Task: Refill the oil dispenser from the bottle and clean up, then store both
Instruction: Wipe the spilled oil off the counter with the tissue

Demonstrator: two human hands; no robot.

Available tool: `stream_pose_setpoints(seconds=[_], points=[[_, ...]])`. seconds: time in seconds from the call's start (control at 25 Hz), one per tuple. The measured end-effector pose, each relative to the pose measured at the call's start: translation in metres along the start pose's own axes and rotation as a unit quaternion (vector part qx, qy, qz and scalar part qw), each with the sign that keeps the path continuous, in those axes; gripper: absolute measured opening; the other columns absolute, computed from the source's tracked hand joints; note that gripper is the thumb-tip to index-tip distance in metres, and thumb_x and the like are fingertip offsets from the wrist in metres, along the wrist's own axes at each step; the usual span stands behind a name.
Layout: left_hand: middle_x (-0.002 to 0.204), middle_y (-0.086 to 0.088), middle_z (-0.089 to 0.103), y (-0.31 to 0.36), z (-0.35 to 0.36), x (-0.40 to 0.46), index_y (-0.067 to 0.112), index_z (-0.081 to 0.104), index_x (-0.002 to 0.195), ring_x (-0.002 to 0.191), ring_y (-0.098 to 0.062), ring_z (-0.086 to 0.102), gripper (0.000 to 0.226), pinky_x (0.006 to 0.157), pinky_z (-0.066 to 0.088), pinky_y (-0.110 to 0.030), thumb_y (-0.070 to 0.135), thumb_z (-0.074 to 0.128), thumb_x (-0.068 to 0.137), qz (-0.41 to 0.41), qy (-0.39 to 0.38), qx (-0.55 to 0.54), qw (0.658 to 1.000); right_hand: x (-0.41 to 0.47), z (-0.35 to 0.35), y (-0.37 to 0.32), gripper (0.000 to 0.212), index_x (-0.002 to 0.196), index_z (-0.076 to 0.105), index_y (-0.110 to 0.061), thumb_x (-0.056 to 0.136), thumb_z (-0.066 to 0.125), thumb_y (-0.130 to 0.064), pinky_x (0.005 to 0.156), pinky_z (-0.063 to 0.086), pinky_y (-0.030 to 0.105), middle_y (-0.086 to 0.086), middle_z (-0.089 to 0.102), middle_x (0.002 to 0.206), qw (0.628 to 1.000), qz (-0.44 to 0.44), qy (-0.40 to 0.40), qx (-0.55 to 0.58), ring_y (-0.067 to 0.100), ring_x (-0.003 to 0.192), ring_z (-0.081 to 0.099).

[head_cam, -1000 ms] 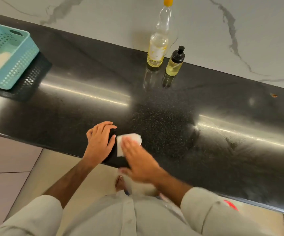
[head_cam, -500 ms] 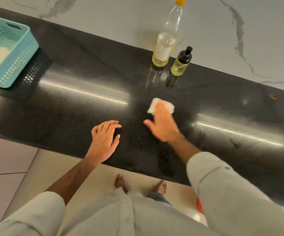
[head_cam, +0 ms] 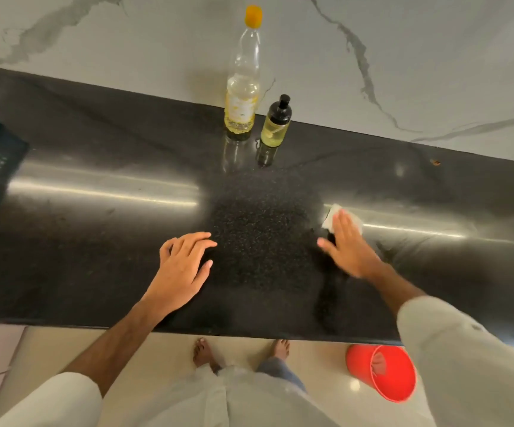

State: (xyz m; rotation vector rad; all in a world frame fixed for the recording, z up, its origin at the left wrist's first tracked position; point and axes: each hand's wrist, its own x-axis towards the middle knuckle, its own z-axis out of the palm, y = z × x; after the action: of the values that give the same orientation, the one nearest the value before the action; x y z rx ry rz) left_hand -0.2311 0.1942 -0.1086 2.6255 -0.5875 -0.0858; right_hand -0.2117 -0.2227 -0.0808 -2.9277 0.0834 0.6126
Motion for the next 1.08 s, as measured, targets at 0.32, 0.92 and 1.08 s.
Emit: stream_pose_setpoints(seconds=[0.32,0.92,1.08], points=[[0.158,0.006,0.035,0.050,0.030,0.027,0.027,0.043,0.147,0.149,-0.015,0.030,0.053,0.123,0.015,-0.047,0.050,0.030,0.101,0.000,-0.043,0.037,0.998,-0.061,0.044,-0.101,0.100,0.162,0.007,-0.004,0.095,0.041,-0.071,0.127,-0.005,0.042,0.016,0.003,0.170,0.968,-0.246,-0.026,-0.033,0.032,0.158,-0.002],[0.156,0.009,0.037,0.174,0.084,0.074,0.028,0.044,0.146,0.149,-0.012,0.031,0.051,0.123,0.015,-0.049,0.050,0.031,0.102,0.007,-0.046,0.044,0.998,0.014,-0.005,0.087,0.088,0.149,0.035,0.003,0.094,0.051,-0.065,0.125,0.015,0.053,0.025,0.029,0.159,0.985,-0.152,0.079,0.009,0.043,0.151,0.021],[0.155,0.010,0.038,0.201,0.099,0.093,0.029,0.045,0.145,0.148,-0.010,0.030,0.051,0.124,0.013,-0.047,0.050,0.030,0.101,-0.006,-0.031,0.017,0.999,-0.106,0.041,0.049,0.100,0.162,0.002,-0.007,0.096,0.035,-0.075,0.127,-0.007,0.042,0.013,-0.005,0.170,0.941,-0.333,-0.041,-0.039,0.024,0.157,-0.013]])
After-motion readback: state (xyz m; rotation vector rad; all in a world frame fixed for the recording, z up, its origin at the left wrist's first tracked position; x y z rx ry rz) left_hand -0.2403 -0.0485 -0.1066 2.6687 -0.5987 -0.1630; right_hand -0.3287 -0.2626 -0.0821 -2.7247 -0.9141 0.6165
